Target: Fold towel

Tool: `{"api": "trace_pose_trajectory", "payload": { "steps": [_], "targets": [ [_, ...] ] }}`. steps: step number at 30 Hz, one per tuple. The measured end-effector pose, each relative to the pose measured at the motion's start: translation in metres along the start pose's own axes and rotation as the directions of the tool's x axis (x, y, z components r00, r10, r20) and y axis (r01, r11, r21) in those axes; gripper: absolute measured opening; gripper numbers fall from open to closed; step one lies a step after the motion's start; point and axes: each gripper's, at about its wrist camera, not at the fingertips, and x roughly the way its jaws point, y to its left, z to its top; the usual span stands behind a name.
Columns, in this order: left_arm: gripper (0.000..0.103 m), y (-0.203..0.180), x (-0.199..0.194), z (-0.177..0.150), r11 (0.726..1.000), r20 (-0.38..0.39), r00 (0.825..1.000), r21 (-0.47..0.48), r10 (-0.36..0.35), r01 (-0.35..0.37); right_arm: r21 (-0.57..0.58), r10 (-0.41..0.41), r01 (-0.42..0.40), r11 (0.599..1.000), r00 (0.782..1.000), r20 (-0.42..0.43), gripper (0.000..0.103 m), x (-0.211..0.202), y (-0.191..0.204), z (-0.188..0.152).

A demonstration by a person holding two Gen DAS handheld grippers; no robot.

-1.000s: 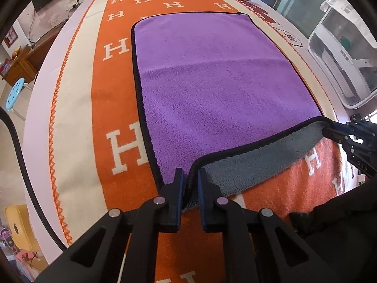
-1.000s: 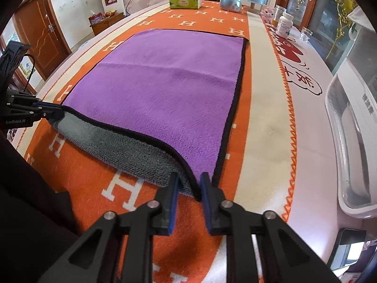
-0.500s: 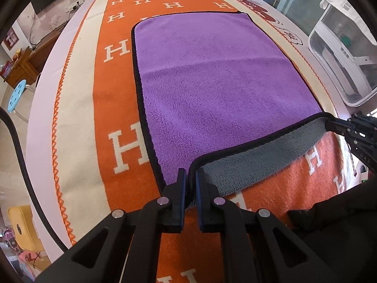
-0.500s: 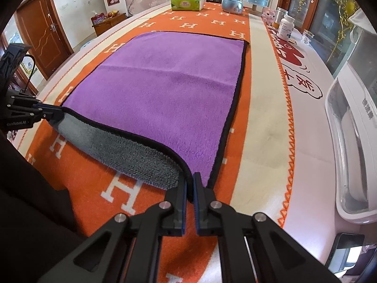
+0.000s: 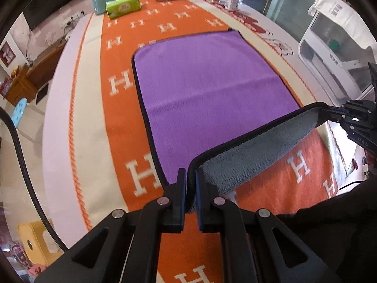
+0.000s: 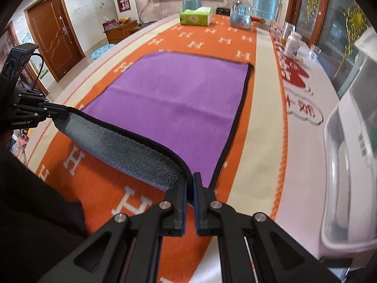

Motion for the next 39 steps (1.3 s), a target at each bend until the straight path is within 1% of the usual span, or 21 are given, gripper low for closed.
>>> {"api": "trace_pose_trajectory", "payload": {
  "steps": [4,10,15,19,21,26,31,35,37,38,39],
  "targets": [
    [0.006,0.004,-0.017,0.015,1.000,0.053,0.998,0.019,0.023,-0.024,0.003,-0.007,0.006,1.000,0.999,0.052,0.004,-0.009,-0.007,0.021],
    [0.006,0.013,-0.040,0.042,0.996,0.134,0.988,0.037,0.071,-0.076,-0.016,-0.036,0.038,0.999,0.990,0.135,0.004,-0.021,-0.016,0.052],
    [0.006,0.021,-0.053,0.068,0.991,0.199,0.974,0.047,0.113,-0.125,-0.058,-0.055,0.067,0.996,0.979,0.196,0.004,-0.028,-0.020,0.077],
    [0.006,0.027,-0.059,0.089,0.990,0.251,0.960,0.040,0.121,-0.135,-0.073,-0.078,0.098,0.992,0.967,0.241,0.004,-0.030,-0.026,0.095],
    [0.006,0.029,-0.059,0.100,0.989,0.278,0.952,0.036,0.127,-0.142,-0.056,-0.096,0.114,0.992,0.961,0.261,0.004,-0.029,-0.030,0.103],
    [0.006,0.038,-0.052,0.127,0.991,0.330,0.935,-0.006,0.127,-0.133,-0.023,-0.149,0.165,0.986,0.937,0.317,0.004,-0.020,-0.038,0.124],
    [0.006,0.046,-0.033,0.150,0.990,0.353,0.925,-0.028,0.138,-0.137,-0.002,-0.185,0.199,0.980,0.916,0.357,0.004,-0.002,-0.042,0.145],
    [0.006,0.053,-0.016,0.162,0.992,0.358,0.925,-0.051,0.128,-0.117,-0.012,-0.197,0.217,0.976,0.908,0.370,0.005,0.015,-0.040,0.158],
    [0.006,0.056,-0.007,0.167,0.992,0.354,0.927,-0.060,0.124,-0.110,-0.012,-0.211,0.233,0.972,0.899,0.383,0.005,0.022,-0.039,0.162],
    [0.006,0.057,-0.002,0.169,0.992,0.348,0.929,-0.064,0.124,-0.108,-0.011,-0.224,0.248,0.969,0.894,0.387,0.007,0.026,-0.038,0.164],
    [0.006,0.058,0.001,0.169,0.992,0.345,0.931,-0.070,0.122,-0.104,-0.009,-0.233,0.257,0.966,0.892,0.387,0.011,0.029,-0.038,0.166]
  ]
}}
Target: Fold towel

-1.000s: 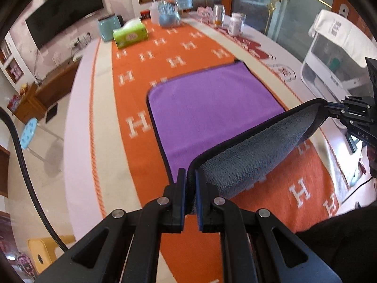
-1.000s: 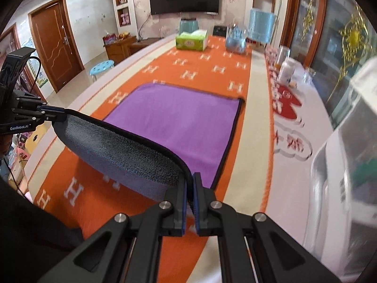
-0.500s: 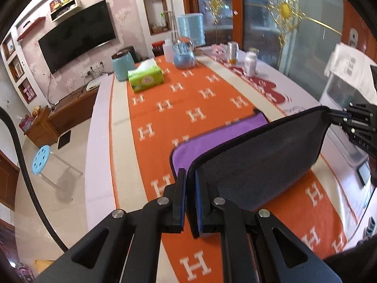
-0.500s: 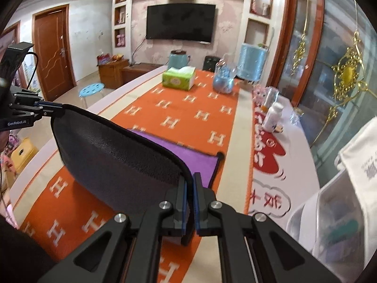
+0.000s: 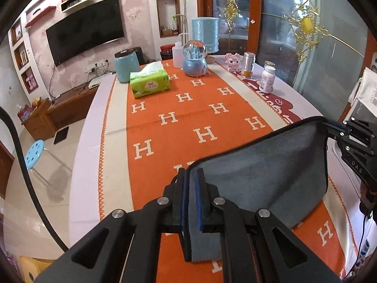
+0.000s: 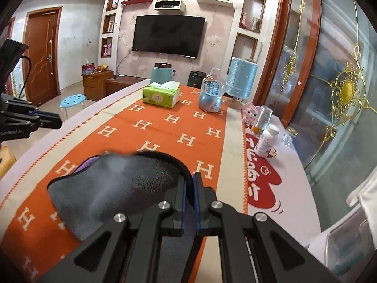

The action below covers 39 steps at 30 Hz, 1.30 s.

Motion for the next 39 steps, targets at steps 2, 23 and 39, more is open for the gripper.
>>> {"api": "trace_pose_trajectory", "payload": {
  "steps": [2,23,39],
  "targets": [
    [0.006,0.001,0.005,-0.002,1.000,-0.008,1.000,-0.009,-0.005,0.005,0.008,-0.019,0.019,1.000,1.000,-0.016,0.026,0.010,-0.002,0.001],
    [0.022,-0.008,-0.020,-0.012,0.996,-0.018,1.000,-0.086,-0.006,0.004,0.048,-0.071,0.070,0.996,0.997,0.011,0.077,-0.010,-0.009,0.007],
    [0.067,-0.044,-0.114,-0.039,0.990,0.069,0.996,-0.137,0.049,-0.039,0.176,0.014,-0.010,0.984,1.000,-0.019,0.094,-0.087,0.003,-0.013]
  ]
}}
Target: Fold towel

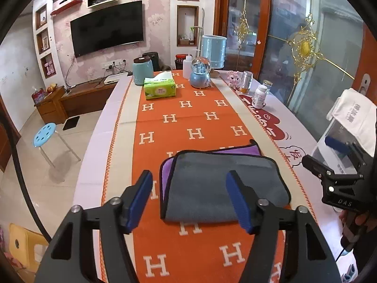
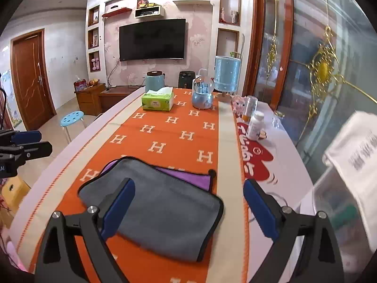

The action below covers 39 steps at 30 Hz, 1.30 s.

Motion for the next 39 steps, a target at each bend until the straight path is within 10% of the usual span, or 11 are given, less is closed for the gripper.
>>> {"api": "trace_pose_trajectory", "payload": {
  "steps": [22,39],
  "targets": [
    [0.102,-0.036,-0.111,-0.096,0.987,-0.051,0.998,-0.153,0.038,-0.045,0.197,0.033,0.001,0.980,0.985,-0.168,0.103,-0.131,0.008,-0.069],
    [0.102,-0.068,-0.162,-0.124,0.984,-0.095,0.992,-0.152,0.081,-0.094,0.254,0.131,-0.047,0.966,0.936,-0.327,0.103,-0.186,0.029,-0.106]
  ]
}}
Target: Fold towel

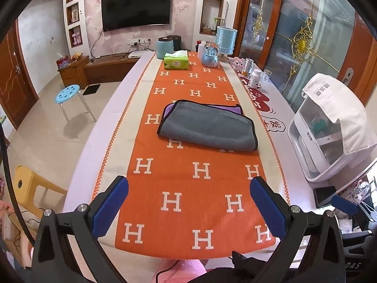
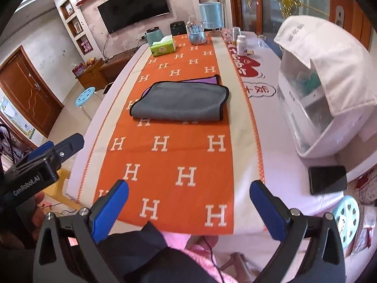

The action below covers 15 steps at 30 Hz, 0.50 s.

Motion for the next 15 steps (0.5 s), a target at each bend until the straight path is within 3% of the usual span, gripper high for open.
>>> {"api": "trace_pose_trajectory", "payload": {
  "steps": [8,15],
  "targets": [
    [0.102,-0.001,-0.006,-0.012,1.000,0.013,1.000,-0.015,0.027,-0.027,0.032,-0.027,0.024,0.999,0.995,0.100,0.103,-0.020,0.001,-0.011],
    [0.102,-0.003,-0.011,-0.016,0.997,0.049,0.996,-0.007,0.080,-0.080,0.019,-0.017,0.015,1.000,0.995,0.098,0.103,-0.015,0.008,-0.014]
  ]
}}
